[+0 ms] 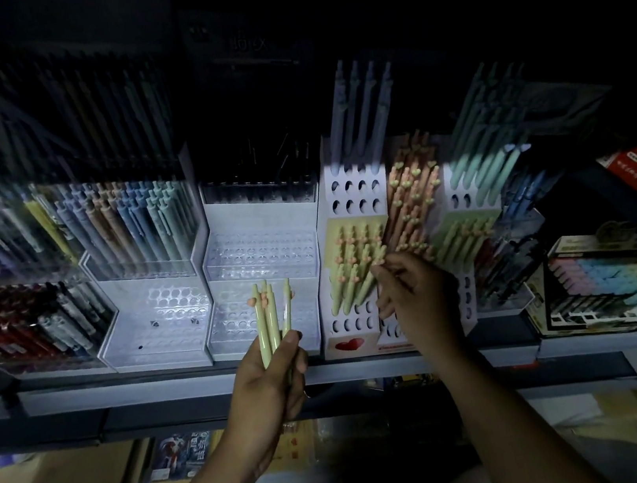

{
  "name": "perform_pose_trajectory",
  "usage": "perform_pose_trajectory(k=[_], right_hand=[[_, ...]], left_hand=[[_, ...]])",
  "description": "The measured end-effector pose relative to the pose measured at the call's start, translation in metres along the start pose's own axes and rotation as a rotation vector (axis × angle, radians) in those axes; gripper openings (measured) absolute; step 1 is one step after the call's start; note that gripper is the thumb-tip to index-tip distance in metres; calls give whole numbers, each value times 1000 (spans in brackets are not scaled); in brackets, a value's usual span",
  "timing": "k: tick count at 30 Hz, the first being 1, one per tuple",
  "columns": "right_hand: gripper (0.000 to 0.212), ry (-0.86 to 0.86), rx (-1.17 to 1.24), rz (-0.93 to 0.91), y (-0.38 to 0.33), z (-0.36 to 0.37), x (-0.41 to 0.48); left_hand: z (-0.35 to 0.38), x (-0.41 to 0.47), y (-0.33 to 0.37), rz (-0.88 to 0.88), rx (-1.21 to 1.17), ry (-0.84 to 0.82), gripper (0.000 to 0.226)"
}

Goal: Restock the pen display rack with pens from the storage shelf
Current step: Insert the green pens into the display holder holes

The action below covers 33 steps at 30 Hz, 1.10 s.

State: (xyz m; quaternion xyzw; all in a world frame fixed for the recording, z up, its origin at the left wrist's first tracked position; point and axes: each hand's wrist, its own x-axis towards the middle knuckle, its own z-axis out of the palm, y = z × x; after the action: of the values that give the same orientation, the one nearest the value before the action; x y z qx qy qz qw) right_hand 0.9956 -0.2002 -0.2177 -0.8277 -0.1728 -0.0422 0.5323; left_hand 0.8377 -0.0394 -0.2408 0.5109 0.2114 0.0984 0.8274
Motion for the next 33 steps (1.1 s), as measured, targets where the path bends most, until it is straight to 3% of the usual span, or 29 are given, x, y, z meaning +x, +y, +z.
perform_pose_trajectory(k=[4, 13, 21, 25, 28, 30, 33], right_hand=[[10, -73, -56, 24, 7, 2, -1], [28, -152, -136, 76, 4, 10, -7], [16, -154, -149, 96, 3, 11, -5], [21, -192, -169, 98, 7, 10, -4], [26, -167, -58, 152, 9, 15, -16], [9, -72, 11, 231, 9, 21, -28], [17, -77, 177, 359, 3, 29, -44]], left_hand=[[2, 0, 3, 13, 34, -3, 34], [6, 0, 3, 18, 10, 12, 31], [9, -1, 7, 0, 20, 27, 30], [10, -2, 9, -4, 4, 11, 24], [9, -1, 9, -13, 2, 12, 23], [8, -1, 9, -14, 4, 10, 25], [10, -1, 9, -18, 4, -3, 31]])
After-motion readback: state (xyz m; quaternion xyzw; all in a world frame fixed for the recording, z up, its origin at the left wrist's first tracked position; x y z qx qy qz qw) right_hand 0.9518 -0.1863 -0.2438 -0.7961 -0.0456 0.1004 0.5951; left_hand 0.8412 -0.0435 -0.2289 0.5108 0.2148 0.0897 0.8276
